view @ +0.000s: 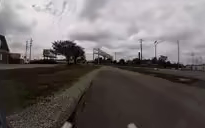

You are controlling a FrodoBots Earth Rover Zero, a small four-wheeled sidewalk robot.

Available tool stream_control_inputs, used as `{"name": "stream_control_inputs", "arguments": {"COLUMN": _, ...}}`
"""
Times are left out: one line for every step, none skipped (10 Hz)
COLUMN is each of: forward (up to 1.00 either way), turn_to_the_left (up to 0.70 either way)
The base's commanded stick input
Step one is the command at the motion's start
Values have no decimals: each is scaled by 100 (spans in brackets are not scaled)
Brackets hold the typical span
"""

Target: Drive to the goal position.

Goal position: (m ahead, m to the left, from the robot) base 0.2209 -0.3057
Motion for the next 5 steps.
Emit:
{"name": "stream_control_inputs", "arguments": {"forward": 45, "turn_to_the_left": 0}}
{"name": "stream_control_inputs", "arguments": {"forward": 45, "turn_to_the_left": 0}}
{"name": "stream_control_inputs", "arguments": {"forward": 45, "turn_to_the_left": 0}}
{"name": "stream_control_inputs", "arguments": {"forward": 45, "turn_to_the_left": 0}}
{"name": "stream_control_inputs", "arguments": {"forward": 45, "turn_to_the_left": 0}}
